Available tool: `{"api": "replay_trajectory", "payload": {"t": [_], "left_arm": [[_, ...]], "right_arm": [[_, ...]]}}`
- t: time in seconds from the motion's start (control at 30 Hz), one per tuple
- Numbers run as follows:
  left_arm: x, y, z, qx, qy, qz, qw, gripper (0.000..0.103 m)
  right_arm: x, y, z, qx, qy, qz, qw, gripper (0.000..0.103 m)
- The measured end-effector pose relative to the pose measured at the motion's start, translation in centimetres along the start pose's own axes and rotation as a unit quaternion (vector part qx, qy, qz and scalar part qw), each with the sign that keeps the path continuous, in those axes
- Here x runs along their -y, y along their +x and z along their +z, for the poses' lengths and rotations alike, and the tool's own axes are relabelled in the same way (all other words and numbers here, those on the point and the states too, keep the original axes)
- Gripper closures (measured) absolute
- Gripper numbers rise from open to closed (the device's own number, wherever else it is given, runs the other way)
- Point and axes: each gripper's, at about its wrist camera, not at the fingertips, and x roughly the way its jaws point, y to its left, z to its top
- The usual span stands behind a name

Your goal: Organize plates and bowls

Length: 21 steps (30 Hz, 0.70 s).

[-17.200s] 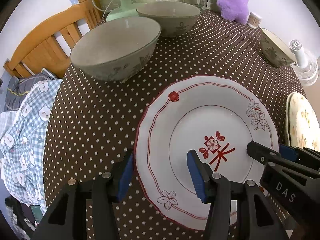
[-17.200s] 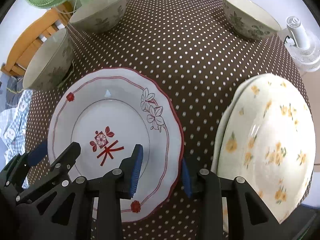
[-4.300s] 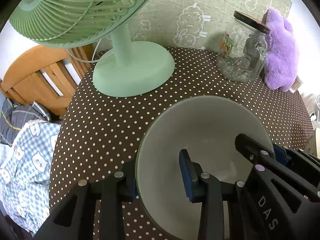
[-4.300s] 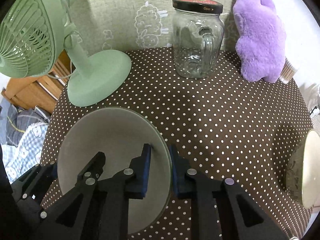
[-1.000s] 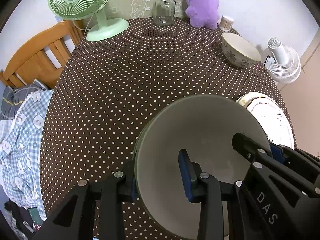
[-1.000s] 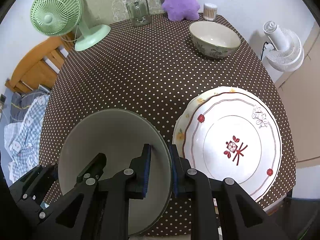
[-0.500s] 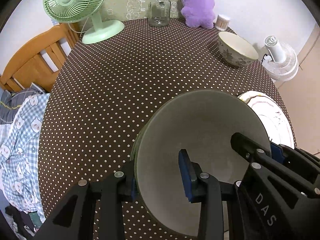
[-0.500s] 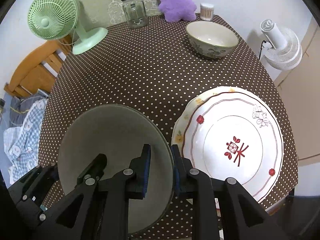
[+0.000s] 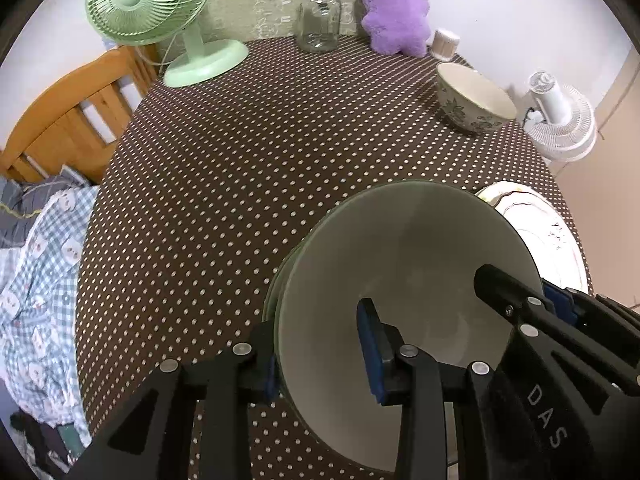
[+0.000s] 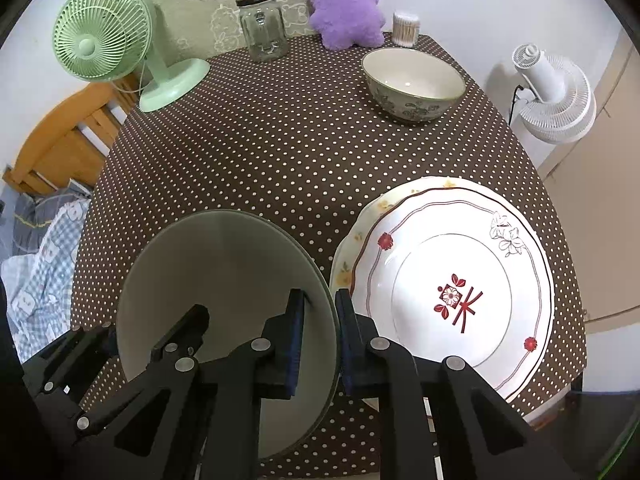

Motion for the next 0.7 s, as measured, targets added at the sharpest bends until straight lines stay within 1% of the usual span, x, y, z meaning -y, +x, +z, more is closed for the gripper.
{"api": "replay_trajectory", "payload": {"t": [0.07, 0.13, 0.23, 0.33, 0.47, 0.5, 0.57, 0.6, 0.7], "left_arm": [[0.3, -0.2, -0.1, -0.004, 0.001, 0.012, 0.9999, 0.068], [0.2, -0.4, -0.2, 0.002, 0.001, 0.021, 0.9998, 0.068], [0.2, -0.5, -0.2, 0.006, 0.0, 0.028, 0.9996, 0.068], [0.5, -0.8, -0.1, 0.015, 0.005, 0.043, 0.9989, 0.068], [0.6, -0.8, -0.1, 0.018, 0.004, 0.056, 0.9983, 0.067], [0.6, -0.7, -0.1, 0.016, 0.002, 0.061, 0.998, 0.067], [0.5, -0.7, -0.2, 0.016, -0.003, 0.072, 0.9973, 0.066], [0.2, -0.5, -0.3, 0.009, -0.011, 0.075, 0.9971, 0.066], [0.1, 0.1, -0.5, -0.005, -0.023, 0.073, 0.9971, 0.066]], "right_arm": [[-0.2, 0.0, -0.1, 0.001, -0.002, -0.003, 1.0, 0.084], [-0.2, -0.2, -0.1, 0.001, -0.005, 0.001, 1.0, 0.084], [-0.3, -0.2, -0.1, 0.0, -0.007, 0.005, 1.0, 0.085], [-0.1, -0.2, -0.1, 0.001, -0.006, 0.01, 1.0, 0.088], [0.2, -0.1, 0.1, -0.001, -0.01, 0.023, 1.0, 0.089], [0.2, 0.0, 0.1, -0.003, -0.011, 0.025, 1.0, 0.09], [0.0, 0.1, 0.1, -0.01, -0.018, 0.04, 0.999, 0.094], [-0.2, 0.2, 0.1, -0.013, -0.023, 0.042, 0.999, 0.093], [-0.6, 0.8, 0.1, -0.024, -0.033, 0.047, 0.998, 0.094]]}}
